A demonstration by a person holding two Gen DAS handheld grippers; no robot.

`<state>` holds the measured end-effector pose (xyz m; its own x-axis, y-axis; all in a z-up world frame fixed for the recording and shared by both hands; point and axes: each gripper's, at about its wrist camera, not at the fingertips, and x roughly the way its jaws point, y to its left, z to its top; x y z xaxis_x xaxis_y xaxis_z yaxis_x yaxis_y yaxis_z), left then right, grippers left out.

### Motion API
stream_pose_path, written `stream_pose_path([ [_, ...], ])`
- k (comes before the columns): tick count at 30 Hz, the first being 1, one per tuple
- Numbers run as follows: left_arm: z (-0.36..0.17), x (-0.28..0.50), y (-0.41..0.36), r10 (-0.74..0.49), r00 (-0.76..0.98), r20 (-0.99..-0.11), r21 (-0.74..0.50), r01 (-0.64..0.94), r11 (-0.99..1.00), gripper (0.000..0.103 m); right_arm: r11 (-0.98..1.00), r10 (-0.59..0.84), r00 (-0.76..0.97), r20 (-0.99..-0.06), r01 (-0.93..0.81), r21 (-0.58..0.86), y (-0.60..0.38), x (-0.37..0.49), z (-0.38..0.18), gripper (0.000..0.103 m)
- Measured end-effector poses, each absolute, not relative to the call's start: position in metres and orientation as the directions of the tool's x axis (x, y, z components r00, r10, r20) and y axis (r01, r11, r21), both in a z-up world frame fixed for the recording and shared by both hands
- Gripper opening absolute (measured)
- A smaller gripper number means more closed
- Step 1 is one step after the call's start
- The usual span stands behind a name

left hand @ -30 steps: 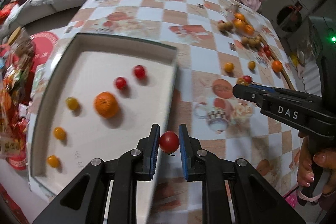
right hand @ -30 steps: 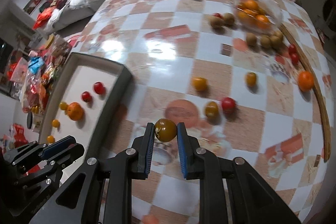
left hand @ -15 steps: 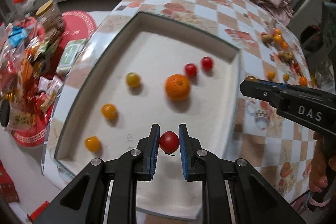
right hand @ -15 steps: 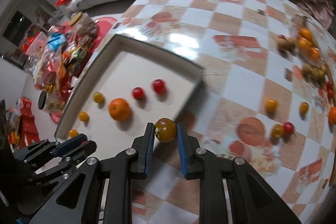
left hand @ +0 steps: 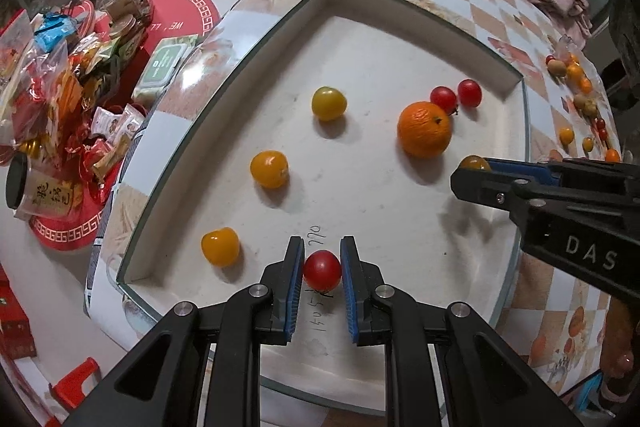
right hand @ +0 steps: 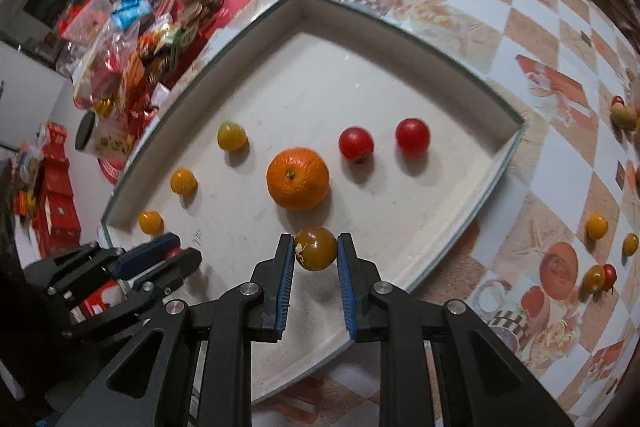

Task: Organize fruits
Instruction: 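Carry both tomatoes into the white tray and open both tools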

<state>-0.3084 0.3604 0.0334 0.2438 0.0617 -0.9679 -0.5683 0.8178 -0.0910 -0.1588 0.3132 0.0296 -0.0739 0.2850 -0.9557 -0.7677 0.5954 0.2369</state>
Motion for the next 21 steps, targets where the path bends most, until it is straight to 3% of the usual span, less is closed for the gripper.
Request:
stream_pose_path([
  [21,0.025,-0.303,0.347,0.129,0.208,-0.97,0.003,-0.517,0.856,0.02,0.592,0.25,-0.058,-0.967,-0.78,0.2,0.318,-0.158,0.013,0.024],
])
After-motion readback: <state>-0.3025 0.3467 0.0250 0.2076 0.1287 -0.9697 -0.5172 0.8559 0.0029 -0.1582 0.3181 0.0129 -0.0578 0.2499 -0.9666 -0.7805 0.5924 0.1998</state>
